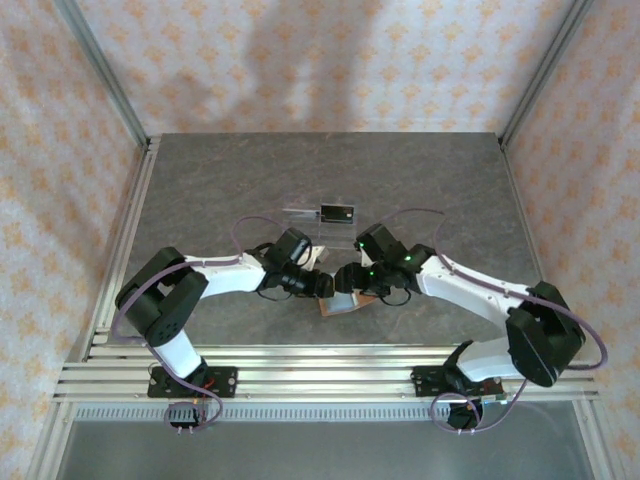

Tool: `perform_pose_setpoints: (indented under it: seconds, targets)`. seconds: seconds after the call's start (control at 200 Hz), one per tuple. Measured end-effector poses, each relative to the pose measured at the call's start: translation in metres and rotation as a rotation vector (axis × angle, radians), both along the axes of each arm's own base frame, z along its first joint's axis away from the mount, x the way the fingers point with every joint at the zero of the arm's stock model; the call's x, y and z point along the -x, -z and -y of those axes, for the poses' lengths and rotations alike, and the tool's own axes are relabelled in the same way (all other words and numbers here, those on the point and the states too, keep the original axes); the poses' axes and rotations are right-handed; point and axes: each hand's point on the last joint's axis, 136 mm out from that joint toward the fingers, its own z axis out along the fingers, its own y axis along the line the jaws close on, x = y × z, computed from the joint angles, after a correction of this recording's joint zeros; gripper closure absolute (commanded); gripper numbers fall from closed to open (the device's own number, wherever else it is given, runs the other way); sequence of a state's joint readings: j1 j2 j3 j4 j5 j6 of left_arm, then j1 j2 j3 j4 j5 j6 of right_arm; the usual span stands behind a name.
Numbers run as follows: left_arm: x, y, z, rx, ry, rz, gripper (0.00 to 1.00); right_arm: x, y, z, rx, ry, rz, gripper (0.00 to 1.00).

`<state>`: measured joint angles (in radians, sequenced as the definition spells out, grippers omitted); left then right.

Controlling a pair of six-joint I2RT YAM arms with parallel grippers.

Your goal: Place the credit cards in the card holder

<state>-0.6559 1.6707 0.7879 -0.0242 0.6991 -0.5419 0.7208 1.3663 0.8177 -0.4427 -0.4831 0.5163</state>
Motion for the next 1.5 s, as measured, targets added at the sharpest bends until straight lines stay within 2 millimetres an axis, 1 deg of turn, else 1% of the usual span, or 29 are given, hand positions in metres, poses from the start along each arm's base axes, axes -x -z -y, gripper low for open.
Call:
perform_pose_setpoints:
  seconds: [0.065,0.195,0.265,0.315,0.37,0.415,0.531,0.581,0.631,0.681,0.936,0.981,1.071,1.131,1.176,1.211,1.307,1.417,1.497]
  targets:
    - [-0.002,-0.001,-0.003,0.006,-0.012,0.006,0.57,-0.004,0.007,0.003,0.011,0.018,-0.005,0.52]
    - [-0.004,0.000,-0.013,0.011,-0.045,0.000,0.62,-0.008,0.024,0.011,0.024,0.050,-0.020,0.52]
    - [-0.006,0.001,-0.018,0.019,-0.068,-0.001,0.67,-0.006,0.035,0.014,0.036,0.051,-0.039,0.48]
    - [-0.005,0.002,-0.021,0.020,-0.080,-0.002,0.70,-0.005,0.039,0.013,0.037,0.038,-0.042,0.40]
    - [-0.006,0.004,-0.023,0.017,-0.089,-0.007,0.71,-0.004,0.041,0.011,0.034,0.022,-0.041,0.29]
    - [-0.005,0.004,-0.024,0.016,-0.088,-0.007,0.73,-0.004,0.041,0.008,0.033,-0.005,-0.024,0.24]
    - [-0.008,0.005,-0.023,0.023,-0.090,0.001,0.75,0.002,0.046,0.001,0.049,-0.075,-0.002,0.21]
    - [-0.009,0.007,-0.022,0.022,-0.092,-0.002,0.76,0.004,0.051,-0.001,0.073,-0.099,0.004,0.21]
    - [-0.009,0.011,-0.022,0.018,-0.095,-0.011,0.75,0.003,0.052,-0.002,0.086,-0.108,0.008,0.21]
    - [-0.009,0.014,-0.022,0.014,-0.097,-0.017,0.75,0.002,0.053,-0.002,0.102,-0.113,0.013,0.22]
    - [-0.012,0.014,-0.022,0.025,-0.109,-0.021,0.75,0.001,0.057,0.000,0.151,-0.121,0.026,0.26]
    - [-0.012,0.013,-0.021,0.030,-0.111,-0.023,0.76,0.001,0.058,0.001,0.161,-0.120,0.031,0.30]
    - [-0.012,0.012,-0.020,0.044,-0.116,-0.036,0.77,0.000,0.059,0.004,0.183,-0.107,0.039,0.41]
    - [-0.014,0.011,-0.019,0.059,-0.124,-0.041,0.85,0.000,0.061,0.006,0.188,-0.096,0.038,0.48]
    - [-0.015,0.007,-0.016,0.081,-0.128,-0.040,0.89,0.000,0.061,0.006,0.181,-0.096,0.039,0.51]
    - [-0.017,0.003,-0.013,0.100,-0.128,-0.037,0.91,-0.001,0.061,0.004,0.165,-0.091,0.045,0.52]
    - [-0.019,-0.003,-0.007,0.136,-0.120,-0.029,0.92,-0.003,0.059,-0.003,0.108,-0.087,0.063,0.52]
    - [-0.019,-0.007,-0.005,0.158,-0.121,-0.035,0.92,-0.005,0.055,-0.015,0.036,-0.094,0.083,0.55]
    - [-0.019,-0.008,-0.003,0.166,-0.119,-0.039,0.92,-0.005,0.054,-0.018,0.019,-0.089,0.087,0.54]
